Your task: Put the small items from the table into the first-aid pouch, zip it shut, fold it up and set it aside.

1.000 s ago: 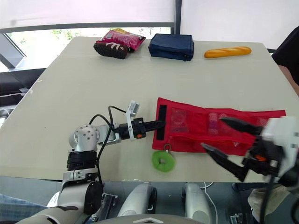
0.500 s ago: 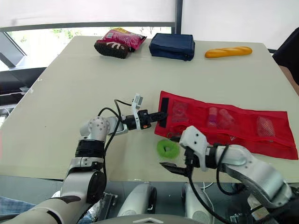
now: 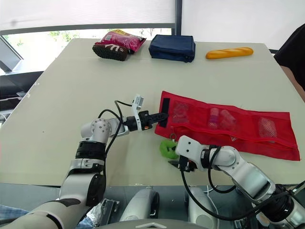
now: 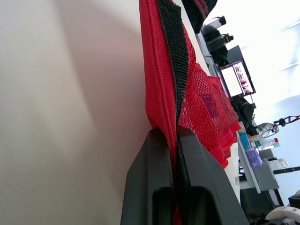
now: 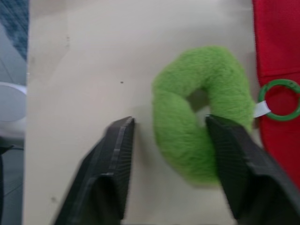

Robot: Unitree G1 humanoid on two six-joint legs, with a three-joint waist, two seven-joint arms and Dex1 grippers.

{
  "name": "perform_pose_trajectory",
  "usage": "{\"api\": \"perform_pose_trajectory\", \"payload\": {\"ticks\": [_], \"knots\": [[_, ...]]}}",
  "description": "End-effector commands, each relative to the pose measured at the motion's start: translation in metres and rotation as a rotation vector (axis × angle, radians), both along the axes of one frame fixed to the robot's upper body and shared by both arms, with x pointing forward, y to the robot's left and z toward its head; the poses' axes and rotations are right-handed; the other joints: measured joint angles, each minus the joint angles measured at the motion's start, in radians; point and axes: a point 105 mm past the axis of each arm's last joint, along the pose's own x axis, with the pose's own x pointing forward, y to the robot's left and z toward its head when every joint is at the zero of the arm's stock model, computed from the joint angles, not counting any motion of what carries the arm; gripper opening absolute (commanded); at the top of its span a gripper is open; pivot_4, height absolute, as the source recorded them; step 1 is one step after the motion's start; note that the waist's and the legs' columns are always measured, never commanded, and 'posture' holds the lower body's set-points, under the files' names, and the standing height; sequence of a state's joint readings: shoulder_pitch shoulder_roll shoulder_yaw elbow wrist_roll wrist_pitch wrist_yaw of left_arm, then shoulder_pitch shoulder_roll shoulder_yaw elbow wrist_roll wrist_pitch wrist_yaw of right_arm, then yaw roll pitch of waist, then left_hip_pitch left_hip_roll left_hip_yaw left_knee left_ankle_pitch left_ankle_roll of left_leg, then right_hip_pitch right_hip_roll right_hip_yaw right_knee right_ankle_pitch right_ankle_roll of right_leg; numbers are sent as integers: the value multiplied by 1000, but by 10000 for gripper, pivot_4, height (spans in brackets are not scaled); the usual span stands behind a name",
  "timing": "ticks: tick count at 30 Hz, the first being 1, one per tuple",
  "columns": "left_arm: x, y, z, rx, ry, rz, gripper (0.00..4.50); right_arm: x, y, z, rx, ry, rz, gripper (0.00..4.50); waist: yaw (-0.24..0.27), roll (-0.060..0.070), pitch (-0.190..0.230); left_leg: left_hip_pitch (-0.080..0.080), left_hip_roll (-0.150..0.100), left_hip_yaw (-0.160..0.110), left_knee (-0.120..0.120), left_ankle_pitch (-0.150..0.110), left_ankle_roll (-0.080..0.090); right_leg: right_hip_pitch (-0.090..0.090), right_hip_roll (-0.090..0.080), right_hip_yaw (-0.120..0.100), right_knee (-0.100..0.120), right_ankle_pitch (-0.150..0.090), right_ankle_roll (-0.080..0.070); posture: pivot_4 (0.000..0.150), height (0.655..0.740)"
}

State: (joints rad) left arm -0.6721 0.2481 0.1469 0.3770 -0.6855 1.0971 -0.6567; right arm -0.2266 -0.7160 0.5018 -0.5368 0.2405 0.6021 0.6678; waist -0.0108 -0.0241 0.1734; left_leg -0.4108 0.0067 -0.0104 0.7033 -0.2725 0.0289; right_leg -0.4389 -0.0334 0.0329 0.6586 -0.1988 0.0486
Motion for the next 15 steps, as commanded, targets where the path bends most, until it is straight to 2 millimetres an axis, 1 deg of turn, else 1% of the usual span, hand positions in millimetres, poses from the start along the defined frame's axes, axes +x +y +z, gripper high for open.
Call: {"api": "perform_pose_trajectory", "payload": {"ticks": [1,2,5,8,10,13,15], "knots": [[5,13,-1,33,-24,48,0,2,-3,-6,-43,-6,-12,2548,-1,0,0,0,0,0,0,0,0,0,0,0,0,0,0,1500,7105],[5,14,-1,38,-26,51,0,4,-3,-4,-46,-21,-13,723,-2,0,0,0,0,0,0,0,0,0,0,0,0,0,0,1500,7105],[5,19,-3,51,-34,62,0,7,-4,3,-33,-50,-24,723,-3,0,0,0,0,0,0,0,0,0,0,0,0,0,0,1500,7105],[5,31,-5,86,-54,78,0,9,-5,29,119,-43,-87,723,-5,0,0,0,0,0,0,0,0,0,0,0,0,0,0,1500,7105],[4,40,-7,105,-62,87,0,7,-10,45,231,-24,-138,723,-7,0,0,0,1,-1,0,0,0,0,1,0,1,1,-1,1500,7105],[1,49,-9,133,-74,86,0,4,-24,57,369,12,-235,723,-8,0,0,0,1,-2,-1,0,0,-1,1,1,1,1,-1,1500,7105],[0,53,-9,148,-81,79,0,3,-35,62,436,30,-306,723,-6,0,0,0,2,-2,-1,0,0,-1,1,1,1,1,-1,1500,7105]]}}
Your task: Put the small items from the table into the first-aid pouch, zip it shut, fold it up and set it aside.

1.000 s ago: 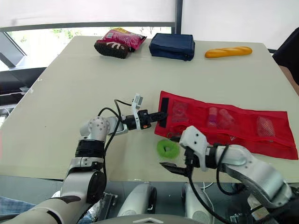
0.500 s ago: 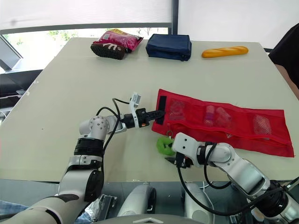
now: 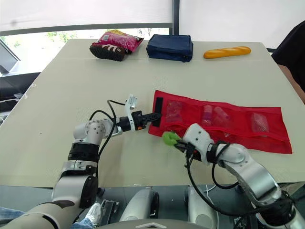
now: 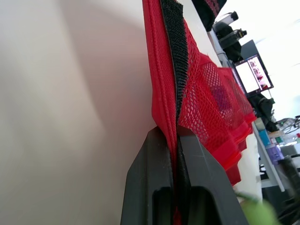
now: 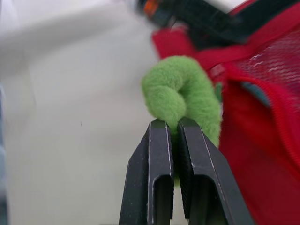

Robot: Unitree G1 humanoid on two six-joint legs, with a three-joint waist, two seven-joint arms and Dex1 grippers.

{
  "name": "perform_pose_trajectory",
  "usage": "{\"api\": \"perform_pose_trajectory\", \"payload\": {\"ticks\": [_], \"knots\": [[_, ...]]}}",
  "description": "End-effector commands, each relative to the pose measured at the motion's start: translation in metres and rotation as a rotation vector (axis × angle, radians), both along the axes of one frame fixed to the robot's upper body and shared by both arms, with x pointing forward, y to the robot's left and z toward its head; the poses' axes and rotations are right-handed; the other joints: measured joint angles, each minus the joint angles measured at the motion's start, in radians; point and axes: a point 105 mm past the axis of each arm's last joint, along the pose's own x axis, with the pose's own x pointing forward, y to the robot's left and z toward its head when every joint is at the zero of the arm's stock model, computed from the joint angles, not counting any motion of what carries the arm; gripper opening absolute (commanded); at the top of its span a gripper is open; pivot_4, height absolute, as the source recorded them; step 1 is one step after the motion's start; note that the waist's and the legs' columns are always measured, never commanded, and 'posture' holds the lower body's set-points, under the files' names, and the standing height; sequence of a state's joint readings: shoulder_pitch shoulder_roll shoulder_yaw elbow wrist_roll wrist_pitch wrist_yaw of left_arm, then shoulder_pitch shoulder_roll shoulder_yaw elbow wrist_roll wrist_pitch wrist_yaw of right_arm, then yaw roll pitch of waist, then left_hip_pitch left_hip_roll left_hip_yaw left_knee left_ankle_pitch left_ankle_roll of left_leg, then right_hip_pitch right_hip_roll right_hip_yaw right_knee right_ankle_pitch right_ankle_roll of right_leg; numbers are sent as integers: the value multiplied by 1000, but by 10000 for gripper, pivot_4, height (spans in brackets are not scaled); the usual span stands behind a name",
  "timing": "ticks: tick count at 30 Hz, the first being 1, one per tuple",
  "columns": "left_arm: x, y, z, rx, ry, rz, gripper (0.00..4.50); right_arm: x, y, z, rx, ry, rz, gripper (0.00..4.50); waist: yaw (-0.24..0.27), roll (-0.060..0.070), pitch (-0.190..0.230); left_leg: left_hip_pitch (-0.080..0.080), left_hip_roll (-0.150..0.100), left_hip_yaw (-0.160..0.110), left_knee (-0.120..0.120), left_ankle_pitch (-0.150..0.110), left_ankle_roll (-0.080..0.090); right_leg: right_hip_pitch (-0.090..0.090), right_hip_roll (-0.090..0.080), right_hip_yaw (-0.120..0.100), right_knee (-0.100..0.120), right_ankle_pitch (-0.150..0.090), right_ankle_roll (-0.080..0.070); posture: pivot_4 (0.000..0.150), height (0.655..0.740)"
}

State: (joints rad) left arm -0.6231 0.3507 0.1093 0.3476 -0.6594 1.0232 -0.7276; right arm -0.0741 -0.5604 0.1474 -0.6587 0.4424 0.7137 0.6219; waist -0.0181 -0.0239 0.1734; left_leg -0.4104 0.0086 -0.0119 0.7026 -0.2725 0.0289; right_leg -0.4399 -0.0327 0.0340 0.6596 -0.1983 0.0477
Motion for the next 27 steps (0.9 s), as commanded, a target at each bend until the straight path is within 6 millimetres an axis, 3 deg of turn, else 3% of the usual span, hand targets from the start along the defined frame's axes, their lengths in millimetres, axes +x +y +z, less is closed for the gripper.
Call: {"api": "perform_pose_trajectory", "payload": {"ticks": [1,6,11,13,16,21,27], "knots": [[0,26,-5,78,-15,49,0,-3,-21,19,129,1,-116,723,1,0,0,0,0,0,0,0,0,0,0,0,0,0,0,1500,7105],[2,40,-6,129,-44,47,0,-3,-58,23,212,30,-302,723,1,0,0,0,0,1,0,0,0,0,0,1,0,-1,2,1500,7105],[6,59,-5,167,-63,83,0,-5,-115,16,192,38,-525,723,2,0,0,0,0,3,0,0,0,0,1,1,0,-2,3,1500,7105],[6,62,-5,171,-64,88,0,-7,-123,15,182,38,-551,723,-1,0,0,0,0,3,0,0,0,0,0,2,0,-3,2,1500,7105],[4,82,-2,202,-66,125,0,-13,-173,12,125,20,-722,723,0,1,0,1,1,4,-1,0,0,0,1,3,0,-4,1,1500,7105],[5,104,-2,263,-77,165,0,-16,-236,11,74,-13,-977,723,-1,1,0,2,1,5,-1,0,0,0,1,5,-1,-4,1,1500,7105],[8,119,2,300,-96,199,0,-17,-283,8,-2,-38,-1216,723,-1,1,0,3,1,8,-2,0,0,0,2,7,0,-5,0,1500,7105]]}}
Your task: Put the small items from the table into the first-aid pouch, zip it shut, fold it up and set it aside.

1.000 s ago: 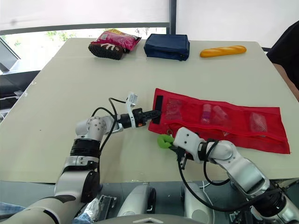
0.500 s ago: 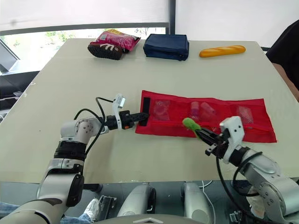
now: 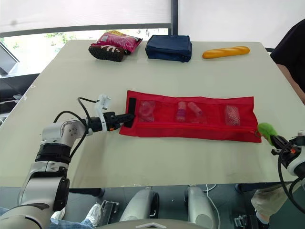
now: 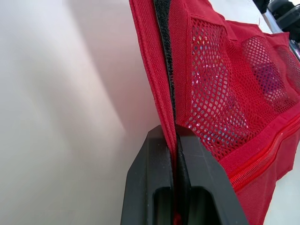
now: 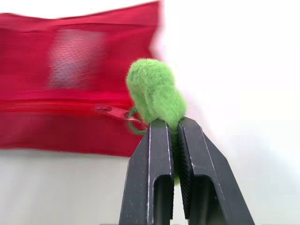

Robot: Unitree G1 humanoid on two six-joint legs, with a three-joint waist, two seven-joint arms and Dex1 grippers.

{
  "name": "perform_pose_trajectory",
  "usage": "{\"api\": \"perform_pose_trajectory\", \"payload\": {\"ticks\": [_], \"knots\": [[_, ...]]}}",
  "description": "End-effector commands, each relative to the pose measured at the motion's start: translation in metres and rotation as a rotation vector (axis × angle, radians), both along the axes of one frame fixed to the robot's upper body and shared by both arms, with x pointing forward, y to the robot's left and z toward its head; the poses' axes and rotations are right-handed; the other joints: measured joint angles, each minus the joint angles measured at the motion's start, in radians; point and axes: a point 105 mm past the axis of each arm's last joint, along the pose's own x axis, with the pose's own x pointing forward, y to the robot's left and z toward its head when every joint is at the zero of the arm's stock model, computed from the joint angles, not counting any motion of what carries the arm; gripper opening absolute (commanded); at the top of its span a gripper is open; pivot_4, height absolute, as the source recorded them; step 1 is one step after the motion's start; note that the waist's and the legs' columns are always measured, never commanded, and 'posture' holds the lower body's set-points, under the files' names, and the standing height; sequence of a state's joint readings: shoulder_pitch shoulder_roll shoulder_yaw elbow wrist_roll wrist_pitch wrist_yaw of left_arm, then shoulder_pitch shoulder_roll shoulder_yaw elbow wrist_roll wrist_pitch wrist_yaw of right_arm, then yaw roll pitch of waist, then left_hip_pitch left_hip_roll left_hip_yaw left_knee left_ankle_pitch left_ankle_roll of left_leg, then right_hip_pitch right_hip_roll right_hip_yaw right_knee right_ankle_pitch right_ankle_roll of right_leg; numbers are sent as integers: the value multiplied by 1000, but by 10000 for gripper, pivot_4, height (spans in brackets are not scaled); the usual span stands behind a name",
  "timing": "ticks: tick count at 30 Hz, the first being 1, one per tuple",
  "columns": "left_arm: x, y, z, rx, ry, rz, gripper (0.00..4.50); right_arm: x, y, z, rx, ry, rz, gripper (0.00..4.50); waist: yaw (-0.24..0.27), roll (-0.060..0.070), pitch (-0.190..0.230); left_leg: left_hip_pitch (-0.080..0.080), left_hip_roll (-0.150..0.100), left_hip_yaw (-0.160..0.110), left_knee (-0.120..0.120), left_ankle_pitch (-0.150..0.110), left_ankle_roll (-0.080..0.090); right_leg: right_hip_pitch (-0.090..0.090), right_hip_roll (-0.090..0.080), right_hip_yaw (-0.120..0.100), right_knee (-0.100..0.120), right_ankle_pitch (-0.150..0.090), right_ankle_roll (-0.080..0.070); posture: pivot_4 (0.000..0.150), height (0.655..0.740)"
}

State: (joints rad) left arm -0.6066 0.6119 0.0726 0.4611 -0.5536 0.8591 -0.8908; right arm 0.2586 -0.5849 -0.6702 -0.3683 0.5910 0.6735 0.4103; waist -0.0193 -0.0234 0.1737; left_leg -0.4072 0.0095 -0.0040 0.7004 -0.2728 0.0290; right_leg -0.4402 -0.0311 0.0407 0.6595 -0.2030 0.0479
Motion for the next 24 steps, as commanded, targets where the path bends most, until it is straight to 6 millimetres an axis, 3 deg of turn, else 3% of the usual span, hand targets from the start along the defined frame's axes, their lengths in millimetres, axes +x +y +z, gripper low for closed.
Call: {"api": "perform_pose_trajectory", "payload": {"ticks": [1,11,14,15,22,23,24], "knots": [[5,32,4,78,-19,105,0,-4,-38,14,-105,-22,-185,723,0,0,0,0,0,0,0,0,0,0,0,0,0,0,0,1500,7105],[4,33,6,76,-28,111,0,1,-46,25,-149,-82,-246,723,2,0,0,-1,0,1,0,0,0,0,0,0,0,0,0,1500,7105],[4,33,6,76,-30,113,0,2,-35,29,-92,-101,-167,723,4,0,0,-1,0,1,0,0,0,0,0,0,0,0,0,1500,7105],[4,34,7,79,-32,117,0,2,-26,30,-59,-98,-108,7232,4,0,0,-1,0,1,0,0,0,0,0,0,0,0,0,1500,7105],[-4,49,9,114,-31,126,0,-5,0,46,-22,-148,81,39832,-10,1,0,0,1,0,0,0,0,0,0,0,0,0,0,1500,7105],[-5,54,9,134,-36,131,0,-6,9,48,-10,-158,124,43923,-11,1,0,0,1,0,-1,0,0,0,0,1,0,0,0,1500,7105],[-6,58,9,146,-41,134,0,-7,17,47,8,-156,166,44660,-14,1,0,1,1,0,-1,0,0,0,0,1,0,0,0,1500,7105]]}}
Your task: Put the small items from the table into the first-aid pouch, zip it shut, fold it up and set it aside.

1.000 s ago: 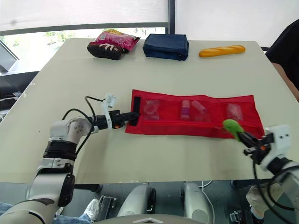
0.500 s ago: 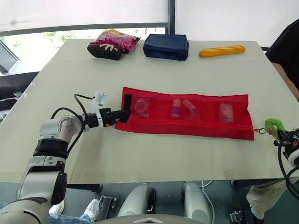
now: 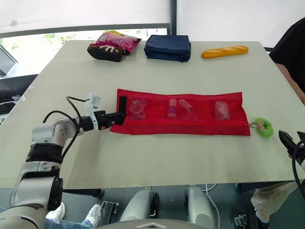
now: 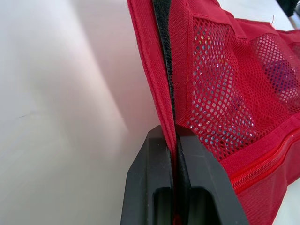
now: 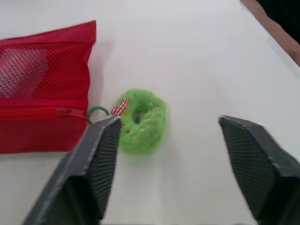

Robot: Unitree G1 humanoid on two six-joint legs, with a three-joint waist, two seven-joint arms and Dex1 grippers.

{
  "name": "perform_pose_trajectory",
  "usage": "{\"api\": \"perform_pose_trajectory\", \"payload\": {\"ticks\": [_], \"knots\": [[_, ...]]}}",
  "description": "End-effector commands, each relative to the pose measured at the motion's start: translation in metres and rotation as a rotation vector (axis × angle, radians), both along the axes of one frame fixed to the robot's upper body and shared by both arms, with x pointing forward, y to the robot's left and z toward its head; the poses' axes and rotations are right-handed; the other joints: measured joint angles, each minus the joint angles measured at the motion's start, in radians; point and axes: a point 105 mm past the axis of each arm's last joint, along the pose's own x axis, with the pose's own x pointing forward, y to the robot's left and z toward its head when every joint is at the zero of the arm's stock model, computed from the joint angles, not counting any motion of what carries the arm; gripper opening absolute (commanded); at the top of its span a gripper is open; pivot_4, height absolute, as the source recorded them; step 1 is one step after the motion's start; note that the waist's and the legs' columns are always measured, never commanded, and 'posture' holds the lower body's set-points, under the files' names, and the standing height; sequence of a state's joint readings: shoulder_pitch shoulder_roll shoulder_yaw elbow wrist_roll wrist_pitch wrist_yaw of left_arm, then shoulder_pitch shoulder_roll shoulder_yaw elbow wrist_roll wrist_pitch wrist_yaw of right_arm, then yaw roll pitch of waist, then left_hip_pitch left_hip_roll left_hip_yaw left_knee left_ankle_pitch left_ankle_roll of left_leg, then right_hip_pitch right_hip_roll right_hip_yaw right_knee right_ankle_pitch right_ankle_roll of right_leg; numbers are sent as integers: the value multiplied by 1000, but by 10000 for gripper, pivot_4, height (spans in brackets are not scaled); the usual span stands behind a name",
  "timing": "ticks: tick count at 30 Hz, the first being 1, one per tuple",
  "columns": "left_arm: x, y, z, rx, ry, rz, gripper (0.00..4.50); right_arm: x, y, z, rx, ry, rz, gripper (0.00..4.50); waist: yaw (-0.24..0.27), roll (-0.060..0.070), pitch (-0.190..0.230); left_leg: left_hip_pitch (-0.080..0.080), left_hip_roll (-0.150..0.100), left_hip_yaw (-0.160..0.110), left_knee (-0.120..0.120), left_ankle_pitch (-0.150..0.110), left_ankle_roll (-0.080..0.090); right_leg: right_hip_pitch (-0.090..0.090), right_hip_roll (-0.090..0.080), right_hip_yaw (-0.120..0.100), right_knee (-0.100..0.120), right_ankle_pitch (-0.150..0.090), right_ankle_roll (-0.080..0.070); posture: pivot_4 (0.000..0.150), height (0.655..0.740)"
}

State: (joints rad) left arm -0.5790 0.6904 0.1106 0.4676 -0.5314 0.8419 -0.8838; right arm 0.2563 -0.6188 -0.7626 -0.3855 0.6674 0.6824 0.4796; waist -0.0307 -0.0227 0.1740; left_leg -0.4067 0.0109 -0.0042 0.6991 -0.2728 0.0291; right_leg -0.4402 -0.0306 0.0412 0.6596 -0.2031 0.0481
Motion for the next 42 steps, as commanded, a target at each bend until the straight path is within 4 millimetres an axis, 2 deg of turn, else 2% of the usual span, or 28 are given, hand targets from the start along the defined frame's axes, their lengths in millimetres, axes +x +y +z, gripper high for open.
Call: {"api": "perform_pose_trajectory", "payload": {"ticks": [1,2,6,10,13,17,22,27,32,35,39,42], "knots": [[-4,26,6,83,-27,47,0,-4,29,19,3,-67,158,44660,-4,0,0,0,0,0,0,0,0,0,0,0,0,0,0,1500,7105],[-5,30,5,103,-27,48,0,-5,37,17,15,-62,196,44660,-4,0,0,0,0,0,0,0,0,0,0,0,0,0,0,1500,7105],[-7,48,3,217,-47,46,11948,-5,57,7,51,-35,271,45000,-8,0,0,1,1,0,-1,0,0,0,0,0,0,0,0,1500,7105],[-4,64,13,273,-90,62,29866,-4,70,2,63,-20,323,45000,-4,0,0,2,1,1,-1,0,0,0,-1,1,0,0,0,1500,7105],[-3,63,36,314,-223,-20,44603,-3,81,-1,64,-15,371,45000,-5,0,0,1,1,1,-2,0,0,0,-1,1,0,0,0,1500,7105],[-18,21,84,218,-466,-301,44864,1,85,-9,77,-5,371,45000,5,-1,1,-1,1,0,-2,0,0,-1,-2,0,-2,0,0,1500,7105],[-45,-19,119,183,-584,-557,44864,9,85,-19,84,30,360,45000,20,-1,1,-6,0,0,0,0,0,-4,-4,0,-3,0,0,1500,7105],[-71,-53,157,129,-687,-780,44864,27,75,-40,136,95,222,45000,18,-2,1,-7,0,2,1,0,0,-4,-2,-1,-2,0,0,1500,7105],[-86,-65,171,91,-726,-866,44864,38,77,-49,145,106,173,45000,15,2,3,-7,0,3,1,0,0,-4,-1,-1,-1,0,0,1500,7105],[-93,-77,177,47,-756,-906,44864,51,81,-63,165,127,94,45000,13,1,3,-7,-1,3,1,0,0,-4,0,0,-1,0,0,1500,7105],[-102,-86,173,21,-754,-953,44864,58,99,-63,250,105,109,45000,11,1,3,-7,0,3,2,0,0,-4,1,0,-1,0,0,1500,7105],[-104,-88,169,13,-749,-958,44864,65,105,-60,313,74,93,45000,7,1,2,-7,0,3,2,0,0,-4,2,0,-1,0,0,1500,7105]]}}
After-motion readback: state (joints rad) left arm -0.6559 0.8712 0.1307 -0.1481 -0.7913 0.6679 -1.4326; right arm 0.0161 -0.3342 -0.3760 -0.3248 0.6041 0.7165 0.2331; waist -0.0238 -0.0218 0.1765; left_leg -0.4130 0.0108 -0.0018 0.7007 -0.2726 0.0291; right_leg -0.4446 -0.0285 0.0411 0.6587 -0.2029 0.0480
